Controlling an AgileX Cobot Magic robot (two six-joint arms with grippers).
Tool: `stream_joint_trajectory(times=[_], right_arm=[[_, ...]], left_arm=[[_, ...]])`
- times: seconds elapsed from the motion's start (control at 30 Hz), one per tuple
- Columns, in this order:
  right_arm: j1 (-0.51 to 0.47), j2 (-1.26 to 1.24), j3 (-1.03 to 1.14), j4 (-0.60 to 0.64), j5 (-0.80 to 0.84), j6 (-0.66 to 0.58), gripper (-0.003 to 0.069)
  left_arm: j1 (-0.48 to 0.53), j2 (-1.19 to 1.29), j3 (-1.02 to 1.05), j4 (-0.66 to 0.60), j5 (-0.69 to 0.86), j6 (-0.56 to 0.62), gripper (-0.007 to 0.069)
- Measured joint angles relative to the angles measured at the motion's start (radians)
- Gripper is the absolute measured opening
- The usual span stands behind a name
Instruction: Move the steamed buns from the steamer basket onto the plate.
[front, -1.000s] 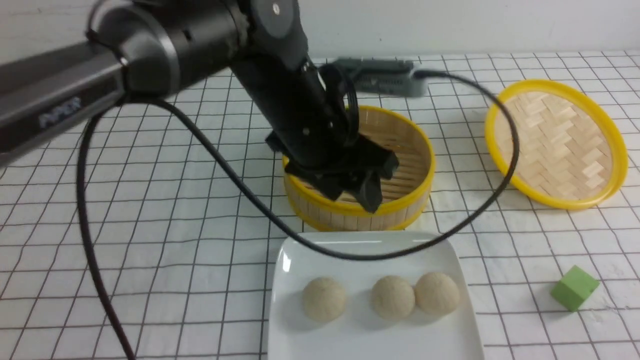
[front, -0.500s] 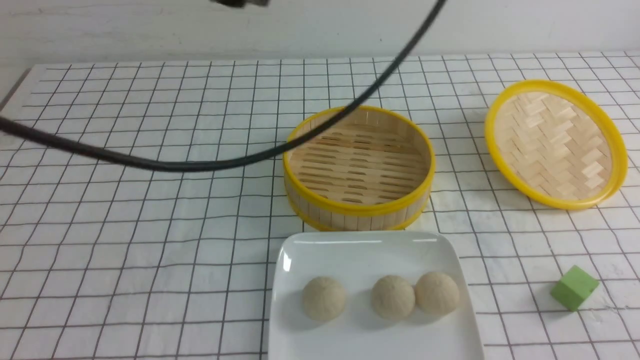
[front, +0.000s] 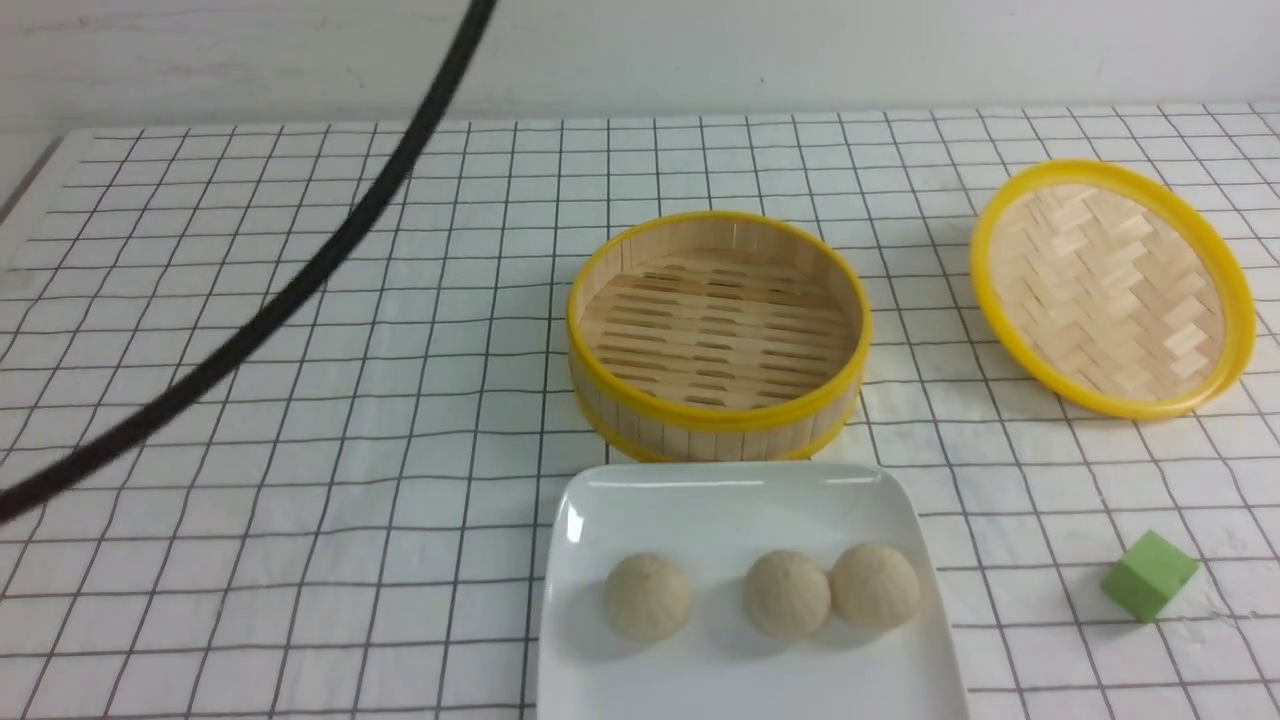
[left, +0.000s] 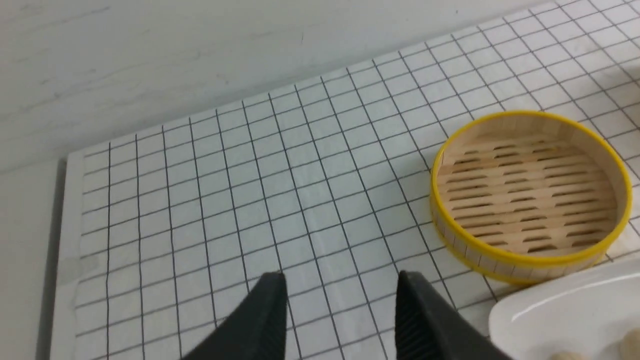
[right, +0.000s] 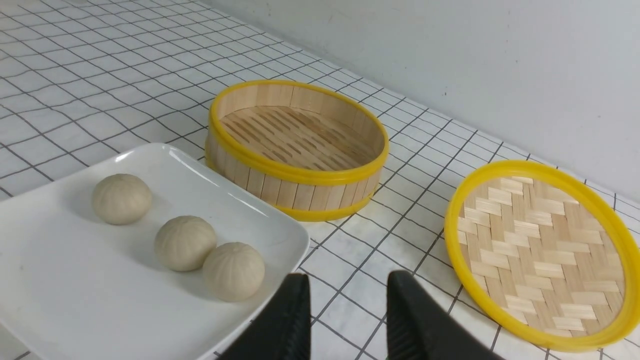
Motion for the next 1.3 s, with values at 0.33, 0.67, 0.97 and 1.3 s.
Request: stream_joint_trajectory(times=[0.33,0.67,0.97,1.3], right_arm=[[0.0,0.0,0.0,0.0,0.0,0.0,0.0242],[0.0,0.0,0.0,0.0,0.0,0.0,0.0242],[0.0,0.0,0.0,0.0,0.0,0.0,0.0242],[0.0,0.0,0.0,0.0,0.0,0.0,0.0242]], left_arm=[[0.0,-0.323,0.278,0.0,0.0,-0.08,0.0282],[0.0,-0.644,0.719,0.018,-0.158,-0.187,0.0281],[0.0,-0.707,1.01,0.114,-0.383,-0.349,0.0277],[0.0,-0.707,1.039,0.165,-0.341,-0.387,0.0206]])
